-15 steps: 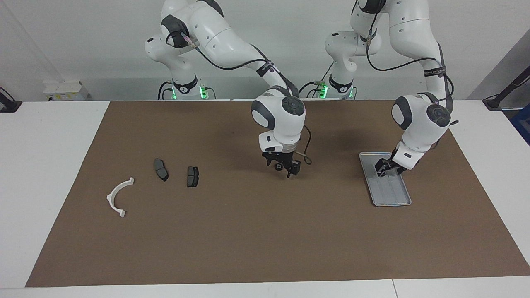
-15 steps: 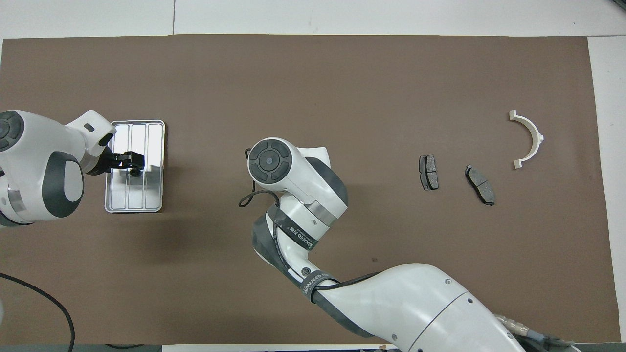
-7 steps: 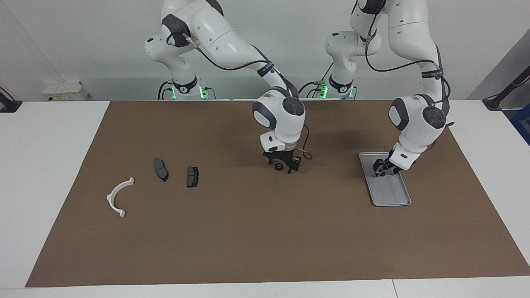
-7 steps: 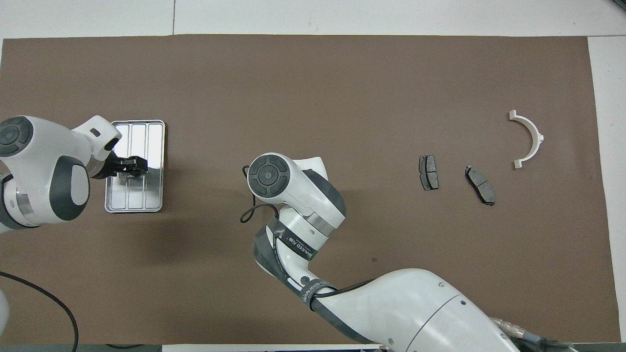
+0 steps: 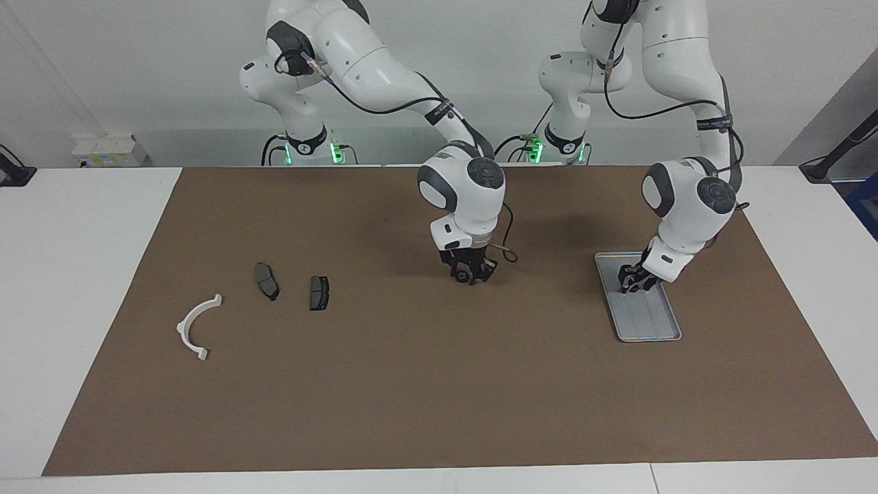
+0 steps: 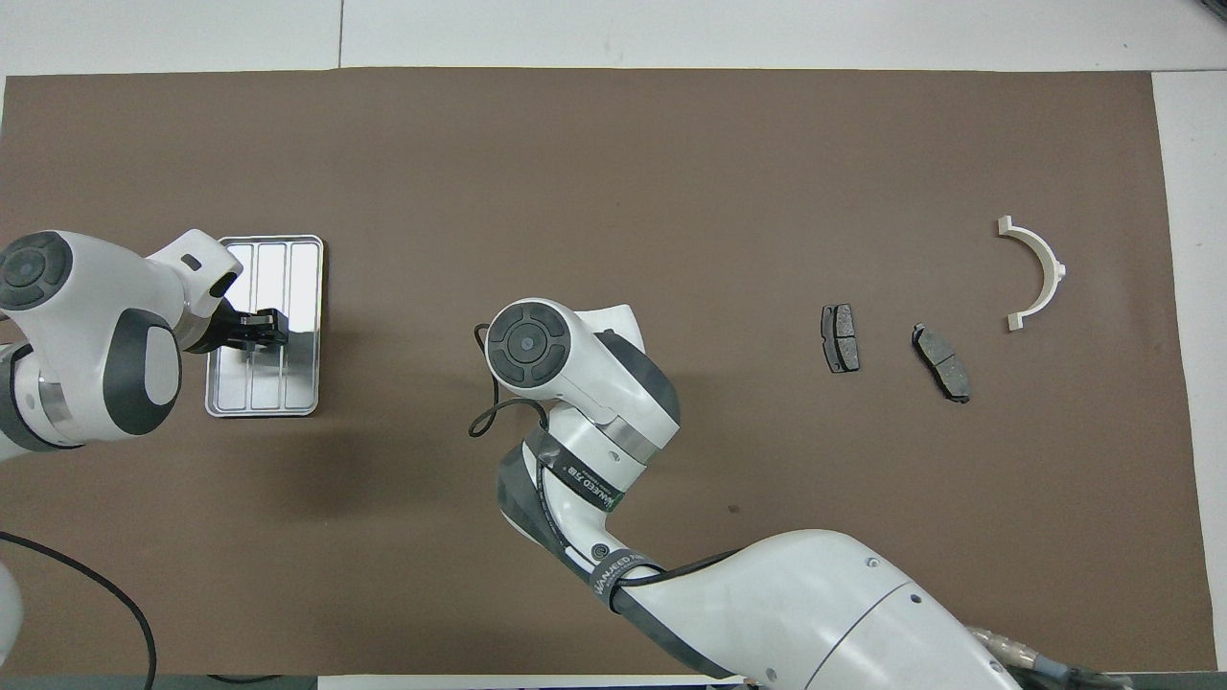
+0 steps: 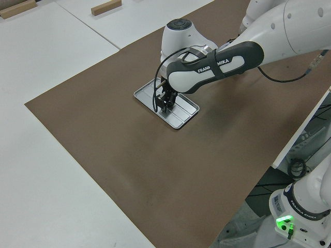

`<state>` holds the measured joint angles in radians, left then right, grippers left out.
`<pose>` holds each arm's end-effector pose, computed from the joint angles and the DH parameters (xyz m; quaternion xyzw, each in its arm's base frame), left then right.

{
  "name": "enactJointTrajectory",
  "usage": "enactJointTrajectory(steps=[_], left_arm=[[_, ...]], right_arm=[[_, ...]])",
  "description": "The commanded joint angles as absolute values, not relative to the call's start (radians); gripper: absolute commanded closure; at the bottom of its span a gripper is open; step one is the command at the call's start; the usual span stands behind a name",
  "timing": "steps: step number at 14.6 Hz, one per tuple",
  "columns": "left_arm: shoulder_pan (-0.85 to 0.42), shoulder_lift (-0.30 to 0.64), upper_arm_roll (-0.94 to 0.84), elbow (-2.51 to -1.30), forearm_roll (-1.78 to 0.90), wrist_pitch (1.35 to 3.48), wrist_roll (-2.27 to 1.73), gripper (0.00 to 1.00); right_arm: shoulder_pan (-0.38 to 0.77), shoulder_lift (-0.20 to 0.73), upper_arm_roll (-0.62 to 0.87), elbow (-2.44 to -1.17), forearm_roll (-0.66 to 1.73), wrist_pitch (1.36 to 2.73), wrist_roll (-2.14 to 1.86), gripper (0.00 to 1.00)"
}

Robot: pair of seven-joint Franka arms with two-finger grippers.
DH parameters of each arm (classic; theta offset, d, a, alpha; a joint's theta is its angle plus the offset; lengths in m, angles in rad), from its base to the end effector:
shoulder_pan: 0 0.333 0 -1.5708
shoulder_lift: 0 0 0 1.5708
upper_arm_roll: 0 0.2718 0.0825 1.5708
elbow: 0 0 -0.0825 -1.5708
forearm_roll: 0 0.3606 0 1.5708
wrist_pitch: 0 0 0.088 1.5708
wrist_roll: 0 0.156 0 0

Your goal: Place bearing gear from tray to pile

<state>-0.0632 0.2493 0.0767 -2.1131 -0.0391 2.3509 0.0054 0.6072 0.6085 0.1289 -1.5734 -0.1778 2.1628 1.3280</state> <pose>0.5454 0.0063 0.2208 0.9998 0.0167 -0.0052 0.0044 0.4967 0.4223 0.2147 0.9665 -0.2540 0.0282 0.0240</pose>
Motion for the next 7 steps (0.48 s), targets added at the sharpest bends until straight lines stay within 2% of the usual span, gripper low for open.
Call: enactJointTrajectory(steps=[1, 3, 5, 7], left_arm=[[-0.080, 0.235, 0.081, -2.140, -0.052, 2.376, -0.023, 0.99], [-0.080, 0.236, 0.081, -2.131, -0.052, 2.365, -0.023, 1.00], [-0.081, 0.239, 0.077, -2.096, -0.054, 2.332, -0.032, 1.00], [-0.080, 0.247, 0.077, -1.995, -0.067, 2.216, -0.037, 1.00]], right_arm=[[0.585, 0.597, 0.133, -1.609, -0.175, 2.174, 1.287, 0.77], [0.581, 0.597, 0.133, -1.608, -0.176, 2.172, 1.281, 1.00], [0.571, 0.597, 0.132, -1.594, -0.178, 2.152, 1.267, 1.00], [0.543, 0.594, 0.132, -1.556, -0.186, 2.097, 1.247, 1.00]])
